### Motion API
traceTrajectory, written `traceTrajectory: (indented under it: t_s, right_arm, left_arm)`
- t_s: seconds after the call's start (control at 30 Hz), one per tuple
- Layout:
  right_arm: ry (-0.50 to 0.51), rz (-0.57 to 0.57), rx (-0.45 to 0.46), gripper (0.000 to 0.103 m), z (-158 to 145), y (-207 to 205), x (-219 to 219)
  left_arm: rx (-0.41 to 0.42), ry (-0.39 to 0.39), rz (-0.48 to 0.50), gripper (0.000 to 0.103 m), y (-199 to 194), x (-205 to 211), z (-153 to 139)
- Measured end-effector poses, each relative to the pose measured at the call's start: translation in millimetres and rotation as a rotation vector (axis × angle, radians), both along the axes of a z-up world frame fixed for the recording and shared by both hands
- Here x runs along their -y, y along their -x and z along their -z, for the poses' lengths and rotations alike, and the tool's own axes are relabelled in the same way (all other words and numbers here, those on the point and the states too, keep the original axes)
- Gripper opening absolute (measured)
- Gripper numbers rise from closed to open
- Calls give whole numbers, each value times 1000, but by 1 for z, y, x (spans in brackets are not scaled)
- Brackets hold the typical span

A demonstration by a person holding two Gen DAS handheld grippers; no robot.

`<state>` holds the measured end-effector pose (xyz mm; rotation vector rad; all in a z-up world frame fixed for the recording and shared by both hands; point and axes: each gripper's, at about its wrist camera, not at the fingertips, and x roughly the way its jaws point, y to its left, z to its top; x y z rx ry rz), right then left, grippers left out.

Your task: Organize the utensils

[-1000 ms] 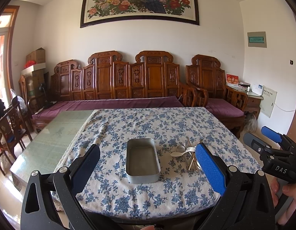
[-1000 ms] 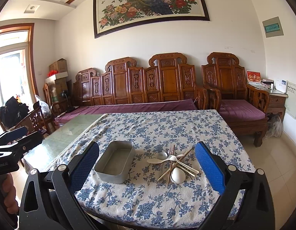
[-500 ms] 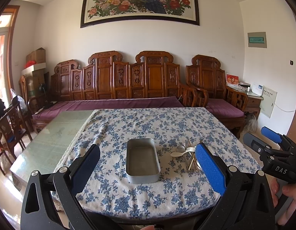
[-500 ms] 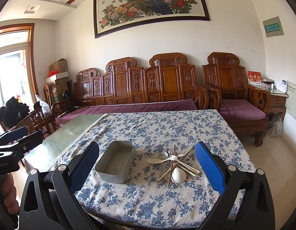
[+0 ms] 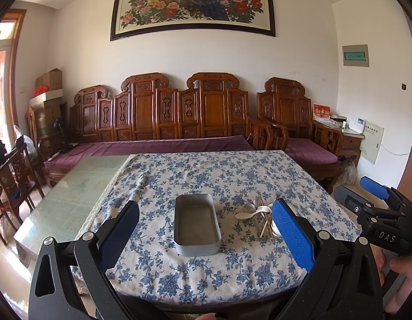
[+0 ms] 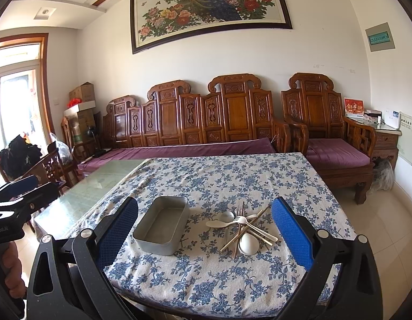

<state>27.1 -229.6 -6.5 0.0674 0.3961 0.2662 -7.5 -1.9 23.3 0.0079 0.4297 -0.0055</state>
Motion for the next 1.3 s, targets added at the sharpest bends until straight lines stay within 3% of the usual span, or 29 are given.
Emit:
traceTrajectory:
  t_s: [0.37,0.83,1.07,1.2,1.3]
  right_arm:
    - [1,1,-6,101,1,-1,-5]
    - [12,0,-65,100,30,-31,9]
    - [5,-5,-102,90,54,-63,19]
    - [-6,-17,-149,71,71,-88,26]
    - [-20,-9,-171,66,81,-104,33]
  left_arm:
    - [-14,-5,2,97,-4,4,6]
    - [-132,-10,41,97,-44,5,51]
    - [-199,-15,80,97,-76,7,76]
    - [-224,-21,95,97,-96,8,88]
    - [-242,-19,111,97,-111,9,97]
